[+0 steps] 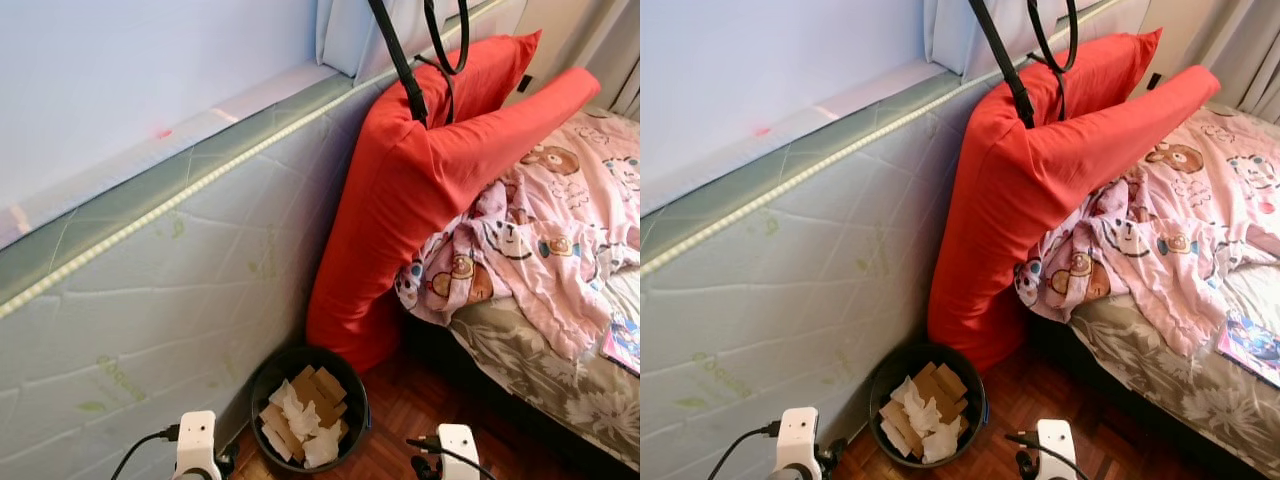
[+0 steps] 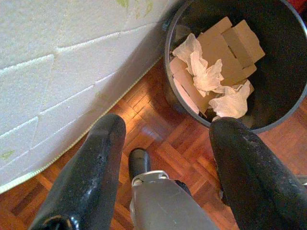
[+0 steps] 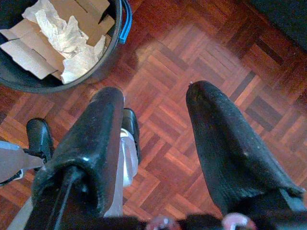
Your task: Clean up the room
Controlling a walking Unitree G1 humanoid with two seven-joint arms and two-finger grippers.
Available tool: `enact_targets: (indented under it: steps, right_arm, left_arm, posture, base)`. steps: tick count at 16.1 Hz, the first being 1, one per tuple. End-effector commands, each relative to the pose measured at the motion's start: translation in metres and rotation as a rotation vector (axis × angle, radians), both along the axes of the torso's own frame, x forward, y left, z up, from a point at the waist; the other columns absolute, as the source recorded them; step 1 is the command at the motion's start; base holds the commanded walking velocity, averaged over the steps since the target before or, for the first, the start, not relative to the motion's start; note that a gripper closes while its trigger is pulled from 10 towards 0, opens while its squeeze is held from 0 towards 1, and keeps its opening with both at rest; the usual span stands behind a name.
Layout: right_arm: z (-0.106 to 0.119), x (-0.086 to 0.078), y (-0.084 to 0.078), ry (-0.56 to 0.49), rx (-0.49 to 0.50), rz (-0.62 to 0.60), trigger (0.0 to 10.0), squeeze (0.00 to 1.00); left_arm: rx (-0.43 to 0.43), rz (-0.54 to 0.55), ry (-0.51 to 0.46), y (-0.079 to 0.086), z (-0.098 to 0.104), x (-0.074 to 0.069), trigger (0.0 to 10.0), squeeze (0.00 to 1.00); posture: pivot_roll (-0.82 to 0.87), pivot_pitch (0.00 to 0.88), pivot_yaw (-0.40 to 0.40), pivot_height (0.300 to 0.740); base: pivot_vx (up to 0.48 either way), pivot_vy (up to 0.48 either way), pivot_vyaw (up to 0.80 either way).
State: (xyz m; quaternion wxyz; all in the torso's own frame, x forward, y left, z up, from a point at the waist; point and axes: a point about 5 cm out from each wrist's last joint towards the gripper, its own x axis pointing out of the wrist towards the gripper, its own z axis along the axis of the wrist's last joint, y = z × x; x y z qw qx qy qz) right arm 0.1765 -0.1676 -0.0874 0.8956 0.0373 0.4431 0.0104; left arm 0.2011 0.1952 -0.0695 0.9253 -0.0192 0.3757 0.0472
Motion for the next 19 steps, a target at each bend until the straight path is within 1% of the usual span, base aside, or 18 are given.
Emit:
enact_targets:
  steps: [1, 2, 4, 7, 9, 11, 14, 15, 17, 19]
  right_arm:
    - [-0.003, -0.006, -0.004, 0.021, -0.003, -0.017, 10.0, 0.00]
    - [-0.003, -0.007, -0.001, 0.026, -0.003, -0.013, 10.0, 0.00]
    - [-0.004, -0.007, 0.008, 0.031, 0.002, -0.006, 10.0, 0.00]
    - [-0.003, -0.005, 0.015, 0.026, 0.006, 0.004, 10.0, 0.00]
    - [-0.003, -0.004, 0.017, 0.023, 0.007, 0.008, 10.0, 0.00]
    - [-0.003, -0.005, 0.015, 0.023, 0.004, 0.007, 10.0, 0.00]
    - [-0.003, -0.004, 0.013, 0.009, 0.003, -0.001, 10.0, 0.00]
    - [-0.001, -0.002, 0.008, -0.001, -0.003, -0.005, 10.0, 0.00]
    - [-0.001, -0.001, 0.003, -0.002, -0.011, -0.015, 10.0, 0.00]
    - [-0.001, -0.002, 0.001, 0.012, -0.021, -0.020, 10.0, 0.00]
  left_arm:
    - [0.002, -0.001, 0.022, -0.003, -0.004, -0.007, 10.0, 0.00]
    - [0.017, -0.011, 0.026, 0.000, -0.004, -0.006, 10.0, 0.00]
    - [0.014, -0.001, 0.022, 0.002, -0.003, -0.005, 10.0, 0.00]
    - [0.005, 0.010, 0.029, 0.002, -0.004, -0.006, 10.0, 0.00]
    - [0.000, 0.013, 0.029, 0.002, -0.004, -0.006, 10.0, 0.00]
    - [-0.006, 0.016, 0.029, 0.002, -0.004, -0.006, 10.0, 0.00]
    - [-0.003, 0.017, 0.030, 0.003, -0.004, -0.007, 10.0, 0.00]
    - [0.003, 0.011, 0.034, 0.003, -0.004, -0.008, 10.0, 0.00]
    - [0.007, 0.012, 0.041, 0.004, -0.005, -0.009, 10.0, 0.00]
    - [0.006, 0.025, 0.044, 0.005, -0.006, -0.011, 10.0, 0.00]
  posture:
    - [0.09, 0.104, -0.075, 0.740]
    - [0.09, 0.107, -0.078, 0.740]
    - [0.09, 0.108, -0.078, 0.740]
    - [0.09, 0.106, -0.081, 0.740]
    - [0.09, 0.107, -0.082, 0.740]
    - [0.09, 0.107, -0.082, 0.740]
    - [0.09, 0.099, -0.081, 0.740]
    - [0.09, 0.087, -0.078, 0.740]
    - [0.09, 0.083, -0.079, 0.740]
    - [0.10, 0.078, -0.082, 0.740]
  base:
    - [0.000, 0.000, -0.70]
    - [0.000, -0.270, -0.71]
    - [0.000, -0.351, -0.70]
    - [0.000, 0.000, -0.70]
    - [0.000, 0.000, -0.70]
    - [0.000, 0.000, -0.71]
    - [0.000, 0.000, 0.00]
    - [0.000, 0.000, 0.00]
    - [0.000, 0.000, 0.00]
    - [0.000, 0.000, -0.75]
